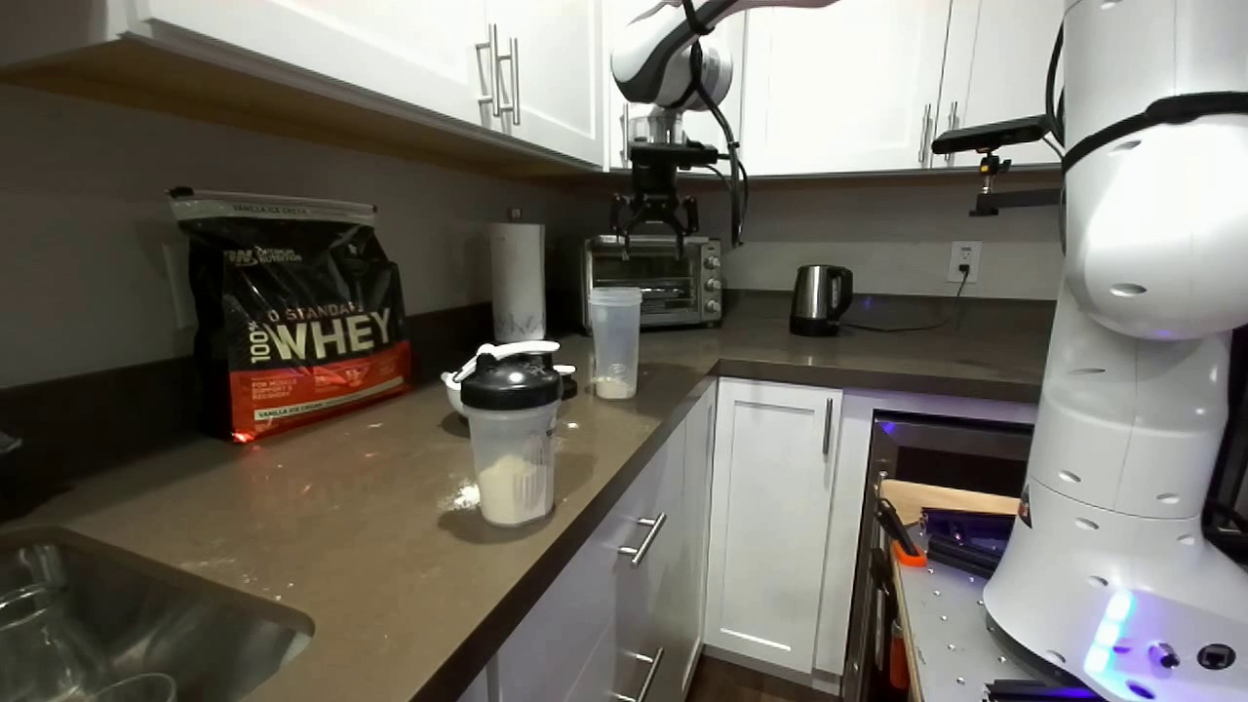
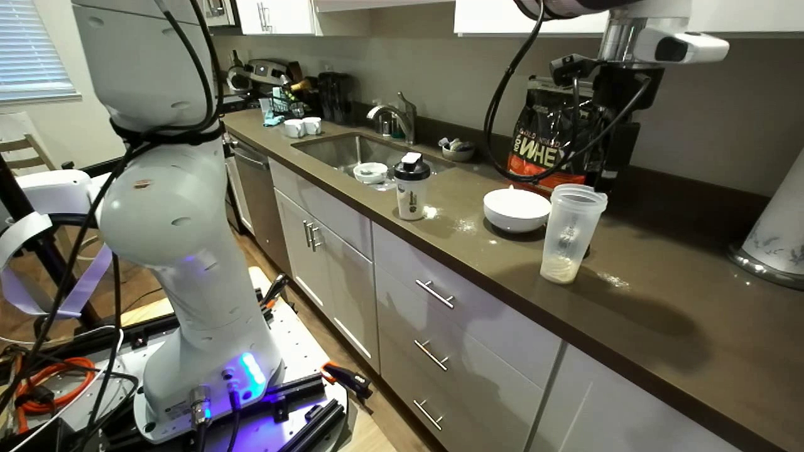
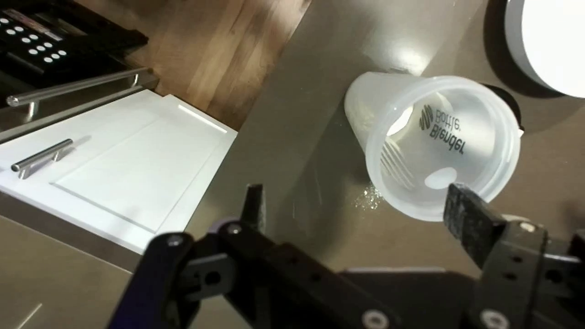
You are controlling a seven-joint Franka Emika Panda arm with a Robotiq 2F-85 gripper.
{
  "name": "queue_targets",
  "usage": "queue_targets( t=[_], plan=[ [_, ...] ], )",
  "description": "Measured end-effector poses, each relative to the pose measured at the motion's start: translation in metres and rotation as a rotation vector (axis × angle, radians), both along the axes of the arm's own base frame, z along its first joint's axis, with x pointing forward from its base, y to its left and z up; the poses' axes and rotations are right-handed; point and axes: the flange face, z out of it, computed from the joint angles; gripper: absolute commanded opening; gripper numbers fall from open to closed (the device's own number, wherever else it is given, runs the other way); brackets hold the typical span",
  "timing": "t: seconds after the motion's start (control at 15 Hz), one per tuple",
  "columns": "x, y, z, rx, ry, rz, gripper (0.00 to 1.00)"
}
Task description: Pick the bottle on the right of the counter and move it to the left
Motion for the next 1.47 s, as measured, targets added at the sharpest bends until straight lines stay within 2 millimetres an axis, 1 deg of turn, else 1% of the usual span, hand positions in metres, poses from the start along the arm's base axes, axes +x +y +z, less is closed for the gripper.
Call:
queue_targets(
  t=[0.2,0.4,0.47,0.53,0.6,0.67,0.73,0.93,1.0,1.07,1.13,1.2,1.27,1.4,1.47],
  plan=[
    [0.003,0.005,-0.011,0.032,0.003,-0.006,1.0],
    [0.001,0.013,-0.029,0.054,0.021,-0.003,1.0],
    [0.0,0.016,-0.035,0.057,0.026,0.0,0.98],
    [0.0,0.018,-0.042,0.058,0.03,0.002,0.86],
    [-0.001,0.02,-0.048,0.06,0.033,0.003,0.91],
    [-0.002,0.023,-0.054,0.062,0.037,0.003,0.92],
    [-0.003,0.024,-0.058,0.062,0.039,0.003,0.97],
    [-0.002,0.027,-0.066,0.059,0.026,-0.001,1.0],
    [-0.001,0.028,-0.067,0.059,0.017,-0.004,0.89],
    [-0.001,0.028,-0.067,0.057,0.007,-0.006,0.74],
    [0.0,0.028,-0.067,0.056,0.0,-0.006,0.69],
    [0.001,0.028,-0.066,0.054,-0.006,-0.007,0.62],
    [0.002,0.029,-0.066,0.051,-0.012,-0.008,0.62],
    [0.005,0.031,-0.066,0.044,-0.023,-0.012,0.6],
    [0.007,0.032,-0.066,0.041,-0.027,-0.013,0.63]
  ],
)
